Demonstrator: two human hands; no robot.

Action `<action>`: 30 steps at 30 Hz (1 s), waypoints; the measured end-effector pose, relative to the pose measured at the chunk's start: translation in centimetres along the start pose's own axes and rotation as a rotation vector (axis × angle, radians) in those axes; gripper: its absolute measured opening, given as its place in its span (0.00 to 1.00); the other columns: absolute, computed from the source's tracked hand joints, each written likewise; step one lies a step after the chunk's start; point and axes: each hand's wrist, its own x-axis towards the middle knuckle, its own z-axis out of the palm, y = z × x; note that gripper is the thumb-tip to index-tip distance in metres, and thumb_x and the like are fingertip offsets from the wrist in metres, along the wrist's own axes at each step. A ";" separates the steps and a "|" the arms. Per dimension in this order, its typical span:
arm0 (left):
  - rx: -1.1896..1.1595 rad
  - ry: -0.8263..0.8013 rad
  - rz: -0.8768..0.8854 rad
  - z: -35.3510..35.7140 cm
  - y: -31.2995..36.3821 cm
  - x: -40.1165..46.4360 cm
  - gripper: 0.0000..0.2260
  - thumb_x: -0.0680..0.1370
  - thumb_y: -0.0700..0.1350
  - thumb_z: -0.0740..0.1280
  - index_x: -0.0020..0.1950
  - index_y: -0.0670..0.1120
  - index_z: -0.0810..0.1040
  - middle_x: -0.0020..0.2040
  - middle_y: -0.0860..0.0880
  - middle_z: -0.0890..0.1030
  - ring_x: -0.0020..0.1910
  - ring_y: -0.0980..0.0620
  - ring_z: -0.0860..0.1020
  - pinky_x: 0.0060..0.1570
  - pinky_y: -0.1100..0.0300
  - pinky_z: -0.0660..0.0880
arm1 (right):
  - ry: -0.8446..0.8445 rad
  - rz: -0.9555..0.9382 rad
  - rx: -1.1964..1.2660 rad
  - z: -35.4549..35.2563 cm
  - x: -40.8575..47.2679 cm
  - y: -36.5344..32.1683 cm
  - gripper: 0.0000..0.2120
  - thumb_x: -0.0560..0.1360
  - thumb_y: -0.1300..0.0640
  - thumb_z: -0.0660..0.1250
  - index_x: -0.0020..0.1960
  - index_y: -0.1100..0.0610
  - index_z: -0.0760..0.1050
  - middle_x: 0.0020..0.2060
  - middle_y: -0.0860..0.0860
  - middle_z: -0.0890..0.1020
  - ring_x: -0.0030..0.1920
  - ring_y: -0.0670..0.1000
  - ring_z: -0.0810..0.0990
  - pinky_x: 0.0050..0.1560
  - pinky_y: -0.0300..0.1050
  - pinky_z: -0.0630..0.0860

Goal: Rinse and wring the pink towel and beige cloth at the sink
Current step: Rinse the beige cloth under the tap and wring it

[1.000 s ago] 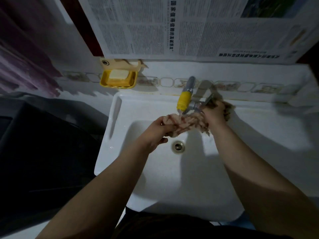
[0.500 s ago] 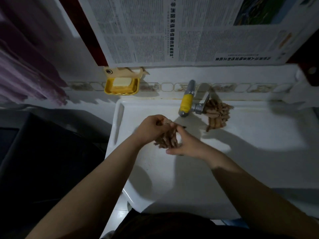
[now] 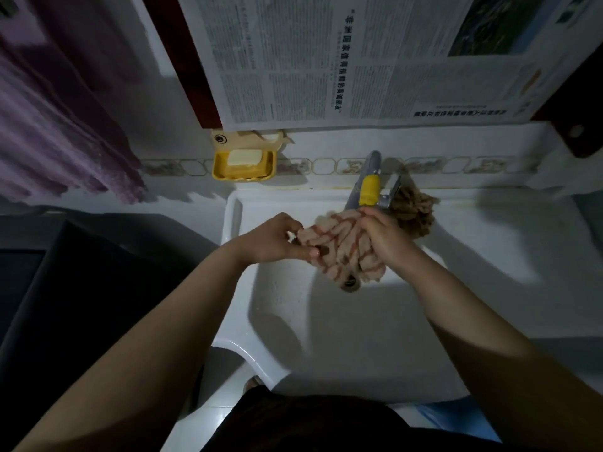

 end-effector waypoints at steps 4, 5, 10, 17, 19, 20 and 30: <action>-0.434 0.033 0.032 0.8 -0.7 -0.6 0.10 0.73 0.36 0.72 0.53 0.37 0.79 0.51 0.41 0.83 0.52 0.45 0.81 0.57 0.53 0.76 | -0.035 0.064 -0.135 -0.4 -0.2 -1.6 0.17 0.78 0.49 0.54 0.53 0.58 0.76 0.51 0.60 0.79 0.54 0.60 0.77 0.59 0.55 0.72; -0.489 0.096 0.032 0.7 -0.8 -0.6 0.07 0.74 0.35 0.70 0.51 0.37 0.77 0.49 0.40 0.82 0.50 0.44 0.80 0.56 0.49 0.75 | -0.063 0.054 -0.225 -0.5 -0.4 -1.8 0.17 0.79 0.49 0.53 0.54 0.59 0.75 0.50 0.60 0.79 0.52 0.60 0.77 0.56 0.53 0.72; -0.402 0.256 0.045 -1.0 -0.1 -0.8 0.08 0.77 0.47 0.68 0.46 0.45 0.72 0.36 0.49 0.80 0.35 0.53 0.78 0.36 0.61 0.74 | 0.030 -0.032 -0.210 -1.1 -1.5 -1.4 0.09 0.79 0.52 0.56 0.45 0.49 0.74 0.35 0.55 0.78 0.33 0.53 0.77 0.26 0.36 0.71; -0.161 0.182 -0.006 -3.1 1.2 -0.9 0.20 0.73 0.64 0.66 0.41 0.47 0.82 0.34 0.53 0.82 0.34 0.59 0.79 0.38 0.66 0.73 | 0.138 -0.074 -0.200 -1.5 -2.6 -0.8 0.10 0.78 0.58 0.59 0.46 0.45 0.75 0.41 0.49 0.80 0.41 0.50 0.80 0.37 0.40 0.74; -0.328 0.101 -0.018 -3.2 2.1 -1.0 0.23 0.71 0.65 0.67 0.44 0.45 0.83 0.40 0.47 0.85 0.39 0.53 0.82 0.41 0.62 0.76 | 0.004 -0.044 -0.276 -1.4 -3.1 -0.4 0.13 0.76 0.58 0.66 0.59 0.47 0.74 0.52 0.49 0.80 0.47 0.46 0.81 0.40 0.36 0.75; -0.388 0.067 -0.018 -3.0 2.5 -0.8 0.25 0.70 0.65 0.68 0.47 0.43 0.83 0.43 0.44 0.85 0.41 0.50 0.83 0.43 0.60 0.77 | -0.059 -0.057 -0.278 -1.0 -3.5 -0.5 0.24 0.73 0.56 0.70 0.67 0.47 0.68 0.60 0.47 0.76 0.54 0.42 0.78 0.46 0.34 0.74; -0.632 -0.227 0.096 -4.1 3.0 -1.1 0.13 0.77 0.49 0.64 0.58 0.44 0.78 0.53 0.41 0.82 0.52 0.46 0.81 0.51 0.56 0.78 | 0.012 -0.230 -0.297 1.7 -3.8 -5.2 0.09 0.73 0.53 0.68 0.51 0.54 0.75 0.42 0.53 0.80 0.45 0.54 0.79 0.46 0.49 0.75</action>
